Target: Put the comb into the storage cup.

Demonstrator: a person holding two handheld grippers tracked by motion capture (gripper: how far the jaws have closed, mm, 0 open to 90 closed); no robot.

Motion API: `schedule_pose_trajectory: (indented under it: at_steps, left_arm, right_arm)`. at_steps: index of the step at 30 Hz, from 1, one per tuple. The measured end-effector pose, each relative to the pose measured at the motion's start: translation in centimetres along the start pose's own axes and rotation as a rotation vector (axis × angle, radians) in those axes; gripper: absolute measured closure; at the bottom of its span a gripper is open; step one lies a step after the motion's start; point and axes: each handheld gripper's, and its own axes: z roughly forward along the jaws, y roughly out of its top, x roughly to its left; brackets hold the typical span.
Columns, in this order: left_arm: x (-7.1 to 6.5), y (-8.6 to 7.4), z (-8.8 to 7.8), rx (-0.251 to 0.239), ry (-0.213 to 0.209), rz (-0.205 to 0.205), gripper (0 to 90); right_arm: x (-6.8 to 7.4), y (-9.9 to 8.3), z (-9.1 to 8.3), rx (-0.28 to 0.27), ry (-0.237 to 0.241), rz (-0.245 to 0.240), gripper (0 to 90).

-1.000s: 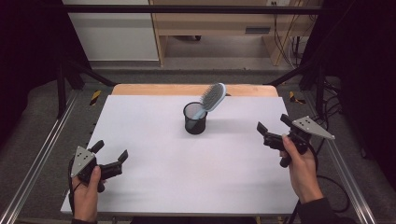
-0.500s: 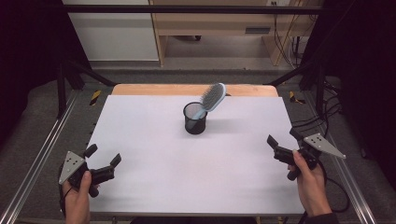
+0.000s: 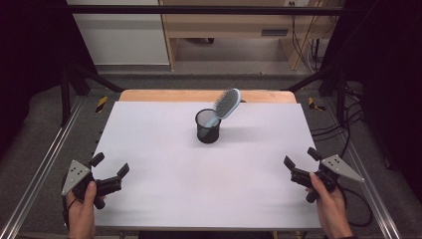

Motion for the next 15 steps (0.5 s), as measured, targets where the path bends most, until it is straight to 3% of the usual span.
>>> schedule_pose_trajectory:
  at_steps: [6, 7, 15]
  left_arm:
    - [-0.2, -0.2, 0.0, -0.002, -0.017, 0.023, 1.6]
    - [-0.2, -0.2, 0.1, -0.005, -0.037, 0.022, 1.6]
    - [-0.7, -0.2, 0.4, -0.012, -0.061, 0.023, 1.4]
  right_arm:
    - [0.1, -1.0, 0.0, 0.002, 0.001, -0.027, 6.0]
    - [0.2, -1.1, 0.0, 0.002, 0.003, -0.027, 6.0]
    - [1.0, -1.8, 0.3, 0.013, 0.066, -0.047, 4.0]
